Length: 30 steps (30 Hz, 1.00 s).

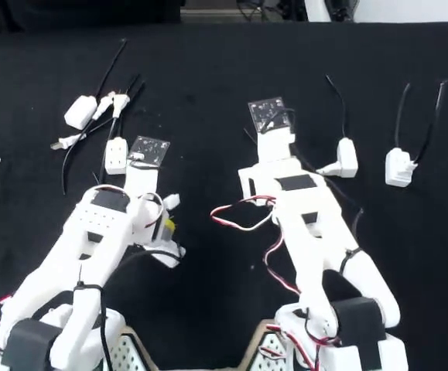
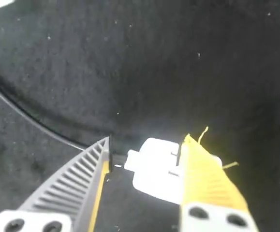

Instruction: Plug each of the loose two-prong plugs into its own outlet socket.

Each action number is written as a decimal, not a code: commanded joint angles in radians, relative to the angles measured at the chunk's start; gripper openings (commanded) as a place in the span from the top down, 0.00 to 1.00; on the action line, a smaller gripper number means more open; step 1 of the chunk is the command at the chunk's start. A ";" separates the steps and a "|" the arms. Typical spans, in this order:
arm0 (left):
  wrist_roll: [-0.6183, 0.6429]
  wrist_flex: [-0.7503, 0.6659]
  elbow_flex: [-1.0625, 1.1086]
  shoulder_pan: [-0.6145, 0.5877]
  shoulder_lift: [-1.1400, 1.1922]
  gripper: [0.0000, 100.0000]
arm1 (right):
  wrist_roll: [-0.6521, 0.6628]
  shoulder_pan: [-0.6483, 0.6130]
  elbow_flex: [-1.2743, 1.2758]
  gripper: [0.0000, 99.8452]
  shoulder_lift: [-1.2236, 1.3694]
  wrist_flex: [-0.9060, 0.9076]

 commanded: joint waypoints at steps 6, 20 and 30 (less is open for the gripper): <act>-0.018 0.232 -0.222 -0.085 -0.014 0.77 | -0.006 0.017 -0.027 0.92 -0.050 -0.018; -0.514 0.396 -0.099 -0.048 -0.014 0.77 | -0.006 0.021 -0.033 0.92 -0.050 -0.020; -0.157 -0.015 0.065 0.042 -0.014 0.77 | -0.006 0.020 -0.028 0.92 -0.050 -0.020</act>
